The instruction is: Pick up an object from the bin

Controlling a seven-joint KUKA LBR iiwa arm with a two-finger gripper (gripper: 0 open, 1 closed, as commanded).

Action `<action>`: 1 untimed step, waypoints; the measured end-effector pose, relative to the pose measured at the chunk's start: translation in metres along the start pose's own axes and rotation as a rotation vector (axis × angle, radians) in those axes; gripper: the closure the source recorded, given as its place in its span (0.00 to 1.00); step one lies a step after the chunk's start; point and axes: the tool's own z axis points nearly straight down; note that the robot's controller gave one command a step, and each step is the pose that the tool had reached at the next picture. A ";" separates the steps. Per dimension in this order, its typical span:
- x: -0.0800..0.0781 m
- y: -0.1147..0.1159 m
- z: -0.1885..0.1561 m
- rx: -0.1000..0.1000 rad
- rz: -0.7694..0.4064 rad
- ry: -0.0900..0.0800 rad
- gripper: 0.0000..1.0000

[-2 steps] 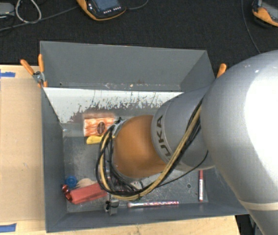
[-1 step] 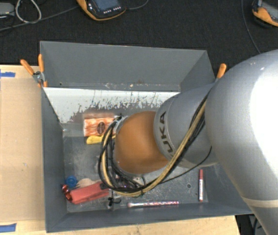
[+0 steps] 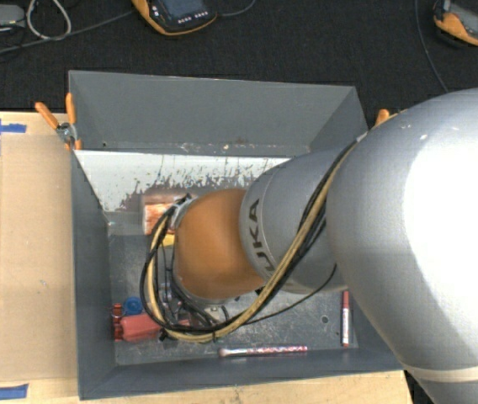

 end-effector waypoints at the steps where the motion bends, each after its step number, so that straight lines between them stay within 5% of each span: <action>1: 0.000 0.000 0.000 0.000 0.001 0.000 1.00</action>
Offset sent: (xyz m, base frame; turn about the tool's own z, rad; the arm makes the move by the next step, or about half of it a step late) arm 0.0231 0.0160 0.0312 -0.0847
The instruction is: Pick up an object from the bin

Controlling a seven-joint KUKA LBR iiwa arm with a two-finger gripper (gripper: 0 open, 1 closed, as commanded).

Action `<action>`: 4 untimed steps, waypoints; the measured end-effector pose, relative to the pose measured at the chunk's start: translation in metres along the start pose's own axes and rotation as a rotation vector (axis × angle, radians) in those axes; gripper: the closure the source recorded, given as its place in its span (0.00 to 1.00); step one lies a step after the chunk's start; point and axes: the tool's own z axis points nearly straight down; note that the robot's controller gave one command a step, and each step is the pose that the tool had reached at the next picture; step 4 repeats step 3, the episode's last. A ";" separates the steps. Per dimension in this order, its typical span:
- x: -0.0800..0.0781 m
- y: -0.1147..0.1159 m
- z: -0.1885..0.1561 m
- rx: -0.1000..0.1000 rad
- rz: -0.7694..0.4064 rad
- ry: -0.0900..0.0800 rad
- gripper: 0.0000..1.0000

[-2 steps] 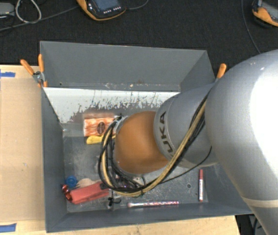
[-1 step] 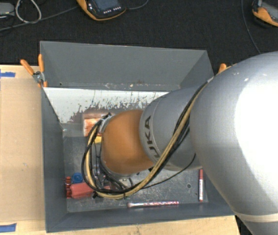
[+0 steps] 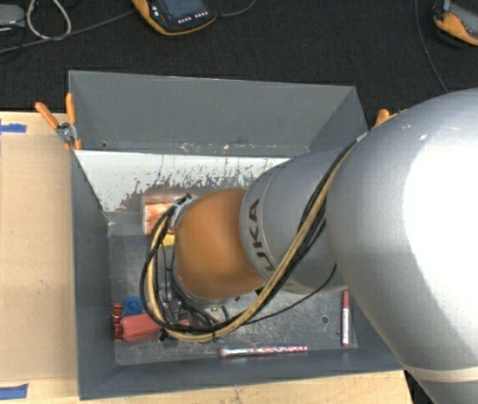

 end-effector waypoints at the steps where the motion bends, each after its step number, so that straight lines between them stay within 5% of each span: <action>1: -0.014 0.007 -0.016 0.001 -0.049 0.002 1.00; 2: 0.001 0.000 -0.088 0.003 0.041 0.009 1.00; 3: -0.008 0.006 -0.157 0.005 0.018 0.014 1.00; 4: -0.008 0.006 -0.157 0.005 0.018 0.014 1.00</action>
Offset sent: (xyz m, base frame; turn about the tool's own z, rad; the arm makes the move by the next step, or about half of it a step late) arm -0.0037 -0.0010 0.0885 0.0402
